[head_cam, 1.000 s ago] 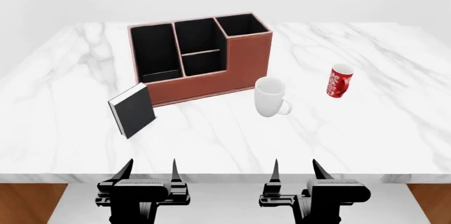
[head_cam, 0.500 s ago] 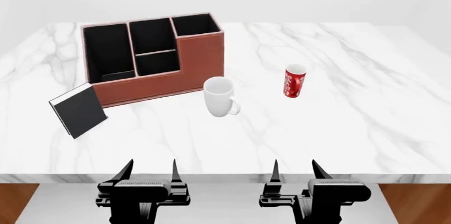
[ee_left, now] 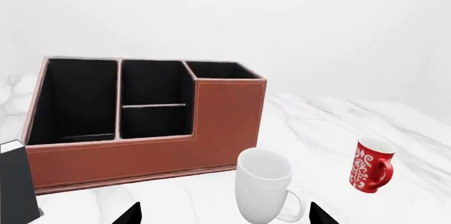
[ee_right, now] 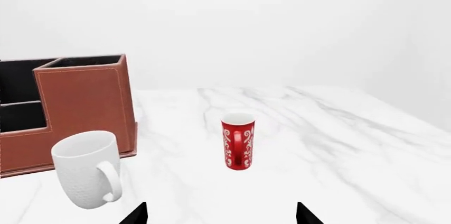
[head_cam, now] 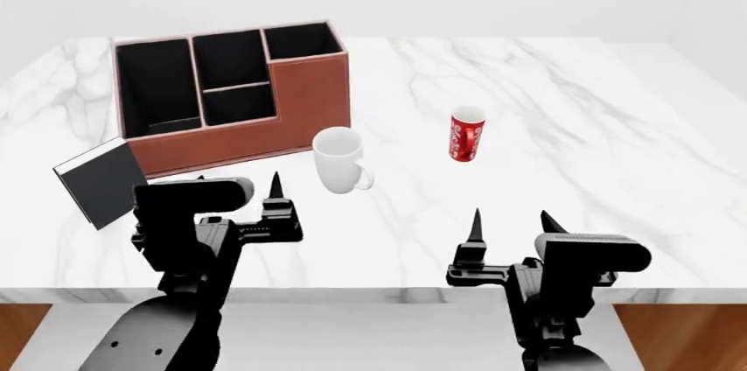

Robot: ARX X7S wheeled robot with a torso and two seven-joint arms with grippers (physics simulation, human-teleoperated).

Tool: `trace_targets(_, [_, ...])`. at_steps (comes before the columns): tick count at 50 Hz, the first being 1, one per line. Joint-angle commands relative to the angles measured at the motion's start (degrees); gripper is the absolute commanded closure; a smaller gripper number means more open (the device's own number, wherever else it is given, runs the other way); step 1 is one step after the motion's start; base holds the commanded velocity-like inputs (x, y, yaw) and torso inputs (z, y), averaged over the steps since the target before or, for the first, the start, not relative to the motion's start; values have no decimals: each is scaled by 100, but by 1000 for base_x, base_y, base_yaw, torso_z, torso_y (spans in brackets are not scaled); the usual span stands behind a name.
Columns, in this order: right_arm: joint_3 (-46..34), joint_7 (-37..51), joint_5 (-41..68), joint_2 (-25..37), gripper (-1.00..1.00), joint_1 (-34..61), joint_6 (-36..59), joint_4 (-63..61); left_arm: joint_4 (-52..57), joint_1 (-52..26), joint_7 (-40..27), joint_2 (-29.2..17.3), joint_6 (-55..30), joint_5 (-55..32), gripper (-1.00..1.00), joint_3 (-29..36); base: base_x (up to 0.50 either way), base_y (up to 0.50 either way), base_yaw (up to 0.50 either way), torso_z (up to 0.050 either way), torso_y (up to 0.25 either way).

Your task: Pick up the red mug and place it to the right of the caddy.

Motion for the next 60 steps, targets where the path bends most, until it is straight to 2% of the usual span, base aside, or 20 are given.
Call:
trace_targets(1, [62, 260, 97, 202, -100, 669, 1007, -716, 1356, -1713, -315, -127, -2671, -863, -100, -410, 0, 0, 0, 0, 0])
trace_targets(6, [-26, 202, 71, 233, -100, 637, 859, -578, 1008, -1483, -218, -96, -2232, -787, -100, -332, 300, 0, 0, 0, 0])
trace_targets(11, [-23, 206, 120, 227, -100, 627, 863, -524, 1076, -1475, -193, -187, -2274, -803, -100, -176, 500, 0, 0, 0, 0])
trace_targets(54, [-92, 311, 263, 261, -100, 635, 664, -239, 930, -1426, -264, -329, -2031, -949, -100, -267, 500, 0, 0, 0, 1])
trace_targets(60, [-41, 431, 200, 327, -100, 177, 508, -490, 926, -1413, -281, -360, -2012, -959, -100, -257, 0, 0, 0, 0, 2])
